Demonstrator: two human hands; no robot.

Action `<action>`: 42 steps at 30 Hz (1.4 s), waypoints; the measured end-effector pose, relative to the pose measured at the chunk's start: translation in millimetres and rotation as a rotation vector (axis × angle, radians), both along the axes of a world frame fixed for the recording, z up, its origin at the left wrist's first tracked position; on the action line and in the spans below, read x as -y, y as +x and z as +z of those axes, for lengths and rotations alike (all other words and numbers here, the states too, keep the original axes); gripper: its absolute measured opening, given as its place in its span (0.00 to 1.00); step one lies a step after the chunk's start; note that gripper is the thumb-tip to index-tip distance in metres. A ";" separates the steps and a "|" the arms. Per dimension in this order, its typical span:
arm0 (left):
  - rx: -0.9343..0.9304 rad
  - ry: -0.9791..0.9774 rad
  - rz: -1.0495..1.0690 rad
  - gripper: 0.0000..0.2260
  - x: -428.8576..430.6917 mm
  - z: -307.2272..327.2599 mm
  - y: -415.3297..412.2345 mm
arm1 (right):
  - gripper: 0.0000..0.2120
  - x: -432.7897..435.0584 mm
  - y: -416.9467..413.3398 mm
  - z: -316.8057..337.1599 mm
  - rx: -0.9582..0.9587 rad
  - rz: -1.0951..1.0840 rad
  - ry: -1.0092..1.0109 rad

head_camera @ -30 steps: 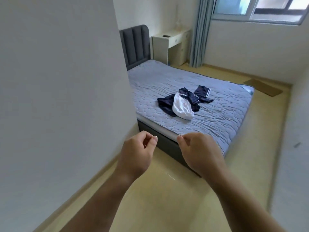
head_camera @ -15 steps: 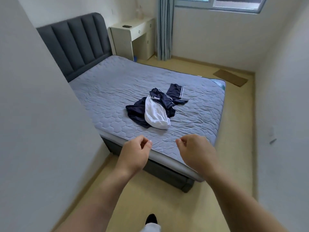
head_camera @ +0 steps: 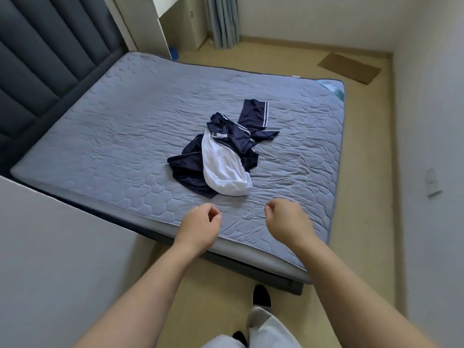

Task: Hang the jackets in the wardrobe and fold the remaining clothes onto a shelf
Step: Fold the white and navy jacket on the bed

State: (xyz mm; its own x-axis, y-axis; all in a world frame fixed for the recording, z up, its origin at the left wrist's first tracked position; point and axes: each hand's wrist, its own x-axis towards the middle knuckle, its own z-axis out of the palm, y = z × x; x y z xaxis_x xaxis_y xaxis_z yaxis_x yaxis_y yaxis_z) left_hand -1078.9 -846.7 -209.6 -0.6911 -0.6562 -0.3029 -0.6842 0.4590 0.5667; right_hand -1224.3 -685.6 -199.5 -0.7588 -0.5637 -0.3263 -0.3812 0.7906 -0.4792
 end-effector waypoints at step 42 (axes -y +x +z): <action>0.046 0.232 0.004 0.12 221.0 -295.0 -225.2 | 0.17 179.2 -124.9 -251.9 0.436 -0.170 0.317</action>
State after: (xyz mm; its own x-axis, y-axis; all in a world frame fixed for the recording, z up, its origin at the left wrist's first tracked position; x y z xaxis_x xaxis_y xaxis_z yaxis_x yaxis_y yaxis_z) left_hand -1304.1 -1067.8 -504.6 -0.6707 -0.5681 -0.4769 -0.7131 0.3170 0.6253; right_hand -1349.2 -864.8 -451.4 -0.5873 -0.2685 -0.7635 -0.0555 0.9545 -0.2930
